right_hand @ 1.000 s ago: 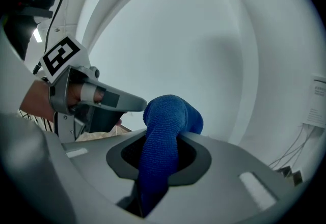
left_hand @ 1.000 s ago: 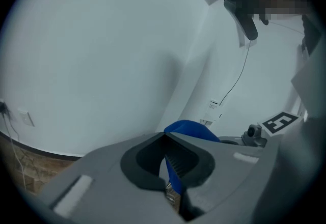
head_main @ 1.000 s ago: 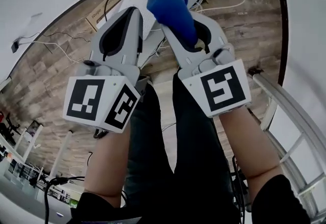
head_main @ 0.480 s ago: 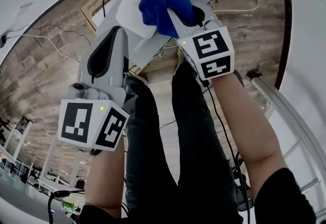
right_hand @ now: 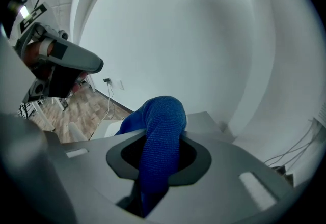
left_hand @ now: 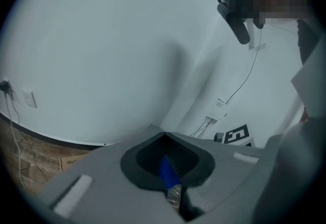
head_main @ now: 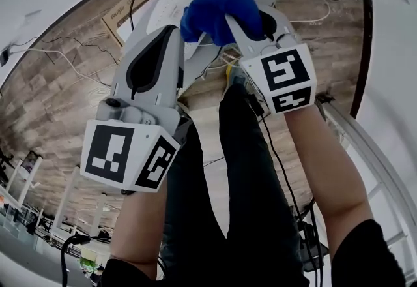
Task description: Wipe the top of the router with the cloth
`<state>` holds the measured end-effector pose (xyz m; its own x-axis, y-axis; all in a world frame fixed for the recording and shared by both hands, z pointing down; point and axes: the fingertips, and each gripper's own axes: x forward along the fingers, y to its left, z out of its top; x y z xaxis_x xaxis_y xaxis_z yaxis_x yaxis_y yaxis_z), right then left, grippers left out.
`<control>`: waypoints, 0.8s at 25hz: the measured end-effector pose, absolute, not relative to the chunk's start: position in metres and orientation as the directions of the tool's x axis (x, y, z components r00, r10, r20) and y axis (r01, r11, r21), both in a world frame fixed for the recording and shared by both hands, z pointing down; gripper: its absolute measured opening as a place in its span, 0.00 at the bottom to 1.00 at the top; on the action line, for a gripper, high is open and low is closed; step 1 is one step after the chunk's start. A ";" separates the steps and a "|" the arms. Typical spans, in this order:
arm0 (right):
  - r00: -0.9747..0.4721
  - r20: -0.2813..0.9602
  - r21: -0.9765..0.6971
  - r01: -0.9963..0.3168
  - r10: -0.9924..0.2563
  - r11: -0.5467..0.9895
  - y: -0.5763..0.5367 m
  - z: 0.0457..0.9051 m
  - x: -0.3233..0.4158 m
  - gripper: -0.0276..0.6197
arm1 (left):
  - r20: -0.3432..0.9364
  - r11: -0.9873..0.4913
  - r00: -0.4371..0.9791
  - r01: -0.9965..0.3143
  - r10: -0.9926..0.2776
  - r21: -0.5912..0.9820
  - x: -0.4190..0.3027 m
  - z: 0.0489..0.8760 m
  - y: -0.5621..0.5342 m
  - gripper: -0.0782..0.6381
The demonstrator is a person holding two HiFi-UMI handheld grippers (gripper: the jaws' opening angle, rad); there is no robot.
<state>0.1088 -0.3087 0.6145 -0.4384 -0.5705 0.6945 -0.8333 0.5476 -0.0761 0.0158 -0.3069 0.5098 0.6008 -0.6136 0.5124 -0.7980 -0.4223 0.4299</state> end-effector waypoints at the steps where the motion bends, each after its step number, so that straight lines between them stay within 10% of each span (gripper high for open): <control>1: -0.444 0.698 -0.079 -0.827 -0.562 0.556 -0.308 0.618 0.103 0.21 | 0.514 -0.420 0.597 -0.801 -0.616 0.426 0.012 0.509 -0.308 0.11; 20: -0.554 0.749 -0.007 -0.555 -0.364 0.832 -0.329 0.662 -0.078 0.21 | 0.553 -0.207 0.430 -0.884 -0.714 0.419 -0.159 0.545 -0.282 0.11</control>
